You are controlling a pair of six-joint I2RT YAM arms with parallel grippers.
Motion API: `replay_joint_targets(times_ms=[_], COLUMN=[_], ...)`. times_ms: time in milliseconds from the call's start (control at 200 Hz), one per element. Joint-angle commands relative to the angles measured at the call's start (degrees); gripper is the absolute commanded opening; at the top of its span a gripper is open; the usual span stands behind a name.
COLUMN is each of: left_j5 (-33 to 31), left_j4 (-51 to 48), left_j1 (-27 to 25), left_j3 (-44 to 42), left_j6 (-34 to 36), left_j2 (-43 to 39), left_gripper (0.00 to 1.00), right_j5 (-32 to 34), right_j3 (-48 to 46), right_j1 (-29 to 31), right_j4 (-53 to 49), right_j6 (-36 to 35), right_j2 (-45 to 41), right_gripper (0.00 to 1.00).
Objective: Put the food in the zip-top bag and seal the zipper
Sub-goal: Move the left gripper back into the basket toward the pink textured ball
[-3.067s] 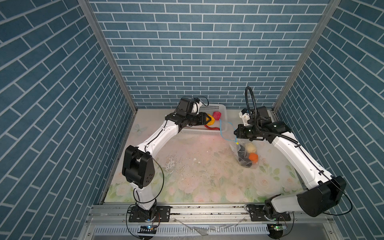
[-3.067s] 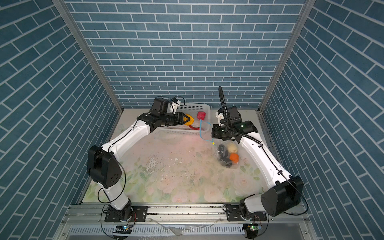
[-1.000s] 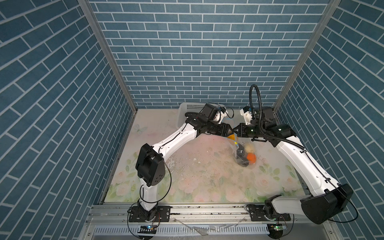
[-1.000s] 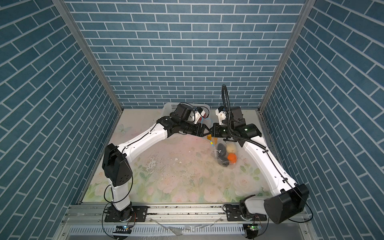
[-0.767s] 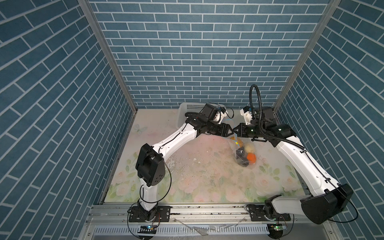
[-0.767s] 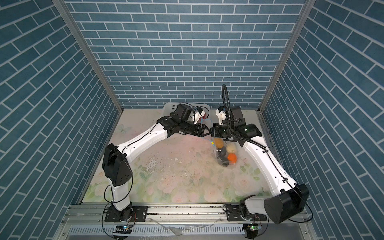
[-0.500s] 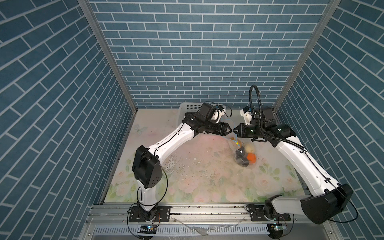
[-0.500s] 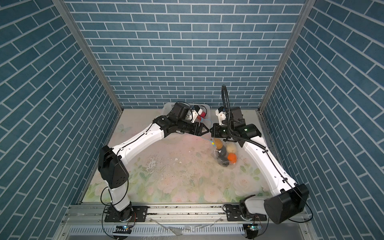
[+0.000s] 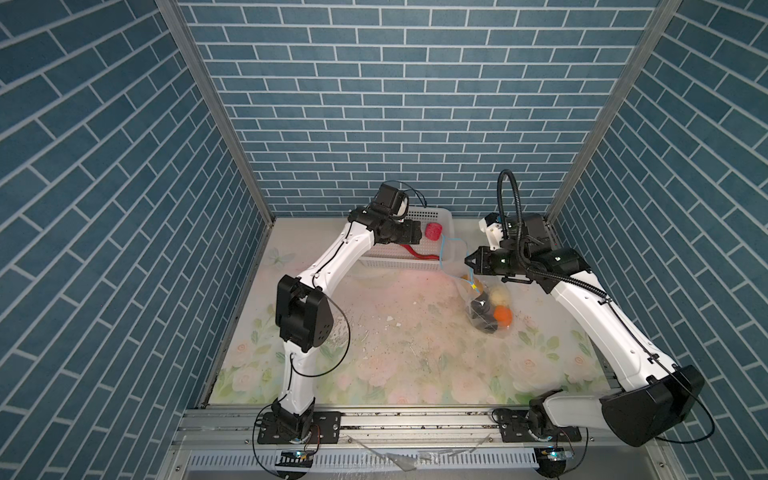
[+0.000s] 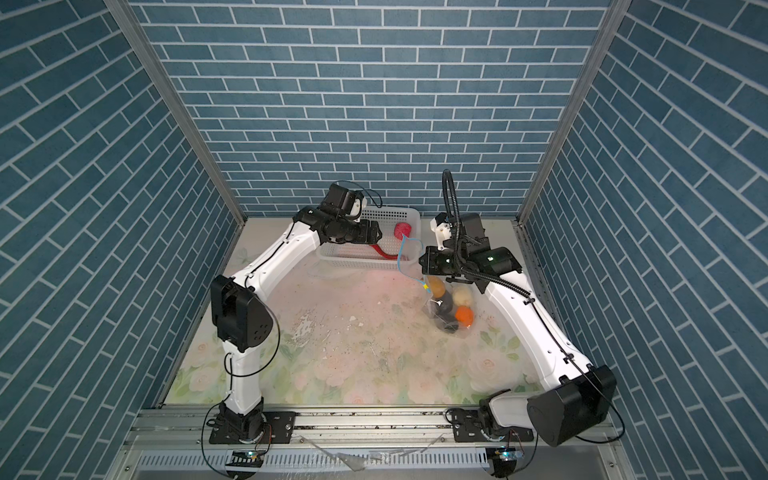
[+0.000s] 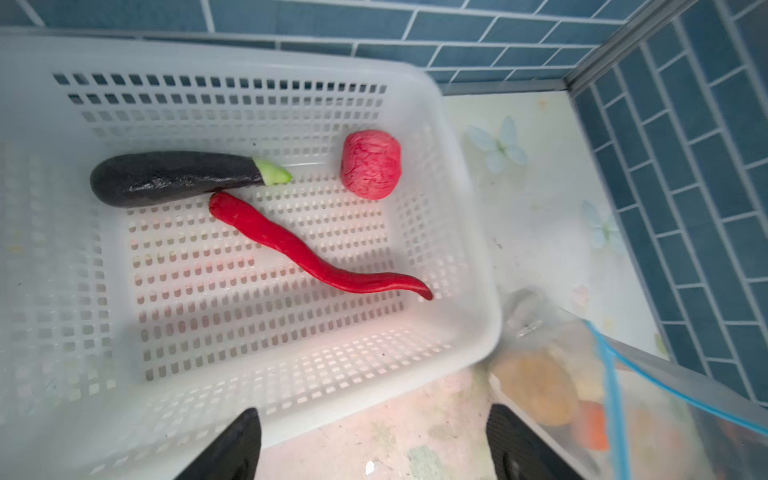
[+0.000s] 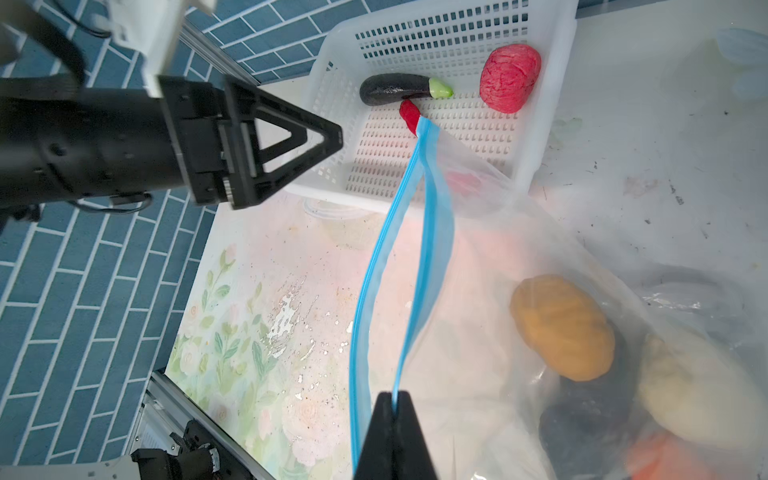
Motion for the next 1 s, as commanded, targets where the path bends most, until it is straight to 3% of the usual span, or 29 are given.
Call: replay_joint_targets(times_ms=[0, 165, 340, 995], left_j5=[-2.53, -4.2, -4.39, -5.74], left_j4=[-7.96, -11.06, -11.23, -3.51], left_j1=[0.11, 0.52, 1.43, 2.1], left_j3=[4.72, 9.87, 8.21, -15.53], left_j6=[1.68, 2.35, 1.98, 0.19], left_j2=[4.88, 11.45, 12.33, -1.93], left_gripper=[0.87, 0.88, 0.88, 0.88], right_j5=[-1.03, -0.77, -1.51, -1.21], right_j3=[-0.7, -1.89, -1.88, -1.97], right_j1=[0.16, 0.08, 0.08, 0.08], right_j4=[0.96, 1.27, 1.77, 2.19], right_j6=[-0.52, -0.61, -0.61, -1.22], right_j2=[1.18, 0.92, 1.6, 2.42], right_gripper=[0.0, 0.0, 0.0, 0.0])
